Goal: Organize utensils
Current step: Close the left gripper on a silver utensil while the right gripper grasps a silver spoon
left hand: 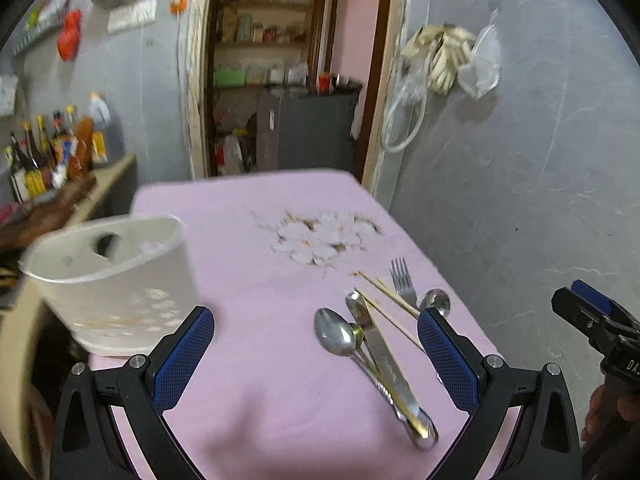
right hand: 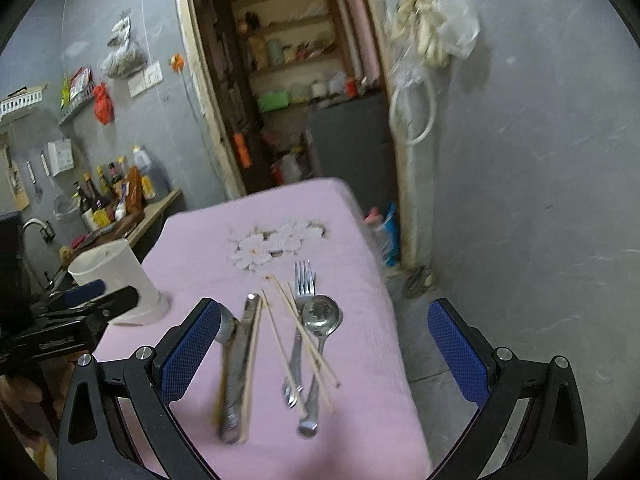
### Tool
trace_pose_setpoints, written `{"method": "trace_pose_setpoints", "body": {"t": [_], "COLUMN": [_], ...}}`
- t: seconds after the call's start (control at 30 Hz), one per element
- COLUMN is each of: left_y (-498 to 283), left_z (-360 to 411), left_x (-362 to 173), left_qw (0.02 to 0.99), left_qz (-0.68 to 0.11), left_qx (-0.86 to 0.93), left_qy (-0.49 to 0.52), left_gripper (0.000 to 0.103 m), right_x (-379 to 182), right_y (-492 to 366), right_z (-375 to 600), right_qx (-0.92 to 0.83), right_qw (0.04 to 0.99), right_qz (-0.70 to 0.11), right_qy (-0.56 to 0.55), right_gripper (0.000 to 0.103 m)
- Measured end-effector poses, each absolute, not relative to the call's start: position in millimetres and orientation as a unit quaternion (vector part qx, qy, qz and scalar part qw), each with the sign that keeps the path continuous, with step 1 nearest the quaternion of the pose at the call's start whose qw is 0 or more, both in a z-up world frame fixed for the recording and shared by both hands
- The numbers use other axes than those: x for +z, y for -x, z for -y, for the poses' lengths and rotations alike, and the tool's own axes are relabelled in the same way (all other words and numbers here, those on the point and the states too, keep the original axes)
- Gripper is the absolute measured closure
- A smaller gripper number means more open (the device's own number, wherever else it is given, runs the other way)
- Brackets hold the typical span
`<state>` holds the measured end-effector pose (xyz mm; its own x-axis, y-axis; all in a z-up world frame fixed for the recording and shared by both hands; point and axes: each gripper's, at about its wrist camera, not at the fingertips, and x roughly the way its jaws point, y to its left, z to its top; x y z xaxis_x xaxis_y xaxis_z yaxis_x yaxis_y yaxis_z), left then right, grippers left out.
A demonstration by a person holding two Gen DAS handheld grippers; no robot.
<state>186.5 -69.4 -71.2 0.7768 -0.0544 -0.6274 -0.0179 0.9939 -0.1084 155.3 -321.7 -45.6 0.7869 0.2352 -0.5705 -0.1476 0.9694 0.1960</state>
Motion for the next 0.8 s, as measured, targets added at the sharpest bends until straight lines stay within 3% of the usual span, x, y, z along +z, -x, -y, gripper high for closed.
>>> {"method": "trace_pose_setpoints", "body": {"t": [0.13, 0.17, 0.2, 0.23, 0.4, 0.57, 0.63, 0.7, 0.8], "left_y": [-223.5, -231.9, -237.9, -244.2, -265.7, -273.1, -275.6, -278.1, -279.2], "left_z": [70.7, 69.9, 69.1, 67.9, 56.8, 51.1, 50.8, 51.3, 54.8], "left_x": [-107.4, -116.4, -123.0, -131.3, -162.2, -171.4, -171.1, -170.7, -169.6], "left_qw": [0.927, 0.923, 0.921, 0.918, 0.897, 0.885, 0.884, 0.882, 0.876], "left_qz": [-0.366, -0.375, -0.380, -0.386, -0.422, -0.437, -0.438, -0.441, -0.449], "left_qx": [-0.009, -0.006, -0.005, -0.005, -0.019, -0.050, -0.058, -0.073, -0.098], "left_qy": [0.080, 0.083, 0.086, 0.090, 0.131, 0.152, 0.149, 0.152, 0.145], "left_gripper": [0.002, 0.003, 0.005, 0.009, 0.035, 0.041, 0.045, 0.060, 0.070], "right_x": [-81.9, -92.4, -100.3, -110.4, -149.7, -162.3, -162.2, -160.4, -158.4], "right_y": [-208.0, -221.7, -231.6, -243.8, -278.5, -297.7, -301.2, -299.0, -298.5], "right_z": [327.3, 327.6, 327.3, 325.5, 309.7, 297.8, 295.5, 294.1, 296.3], "right_qx": [0.153, 0.165, 0.175, 0.187, 0.241, 0.287, 0.306, 0.323, 0.344], "right_qw": [0.922, 0.915, 0.910, 0.904, 0.875, 0.856, 0.847, 0.838, 0.827], "right_qz": [-0.347, -0.359, -0.366, -0.376, -0.412, -0.426, -0.429, -0.435, -0.442], "right_qy": [-0.076, -0.079, -0.080, -0.079, -0.076, -0.065, -0.067, -0.057, -0.047], "right_gripper": [0.004, 0.007, 0.017, 0.025, 0.040, 0.065, 0.067, 0.069, 0.074]}}
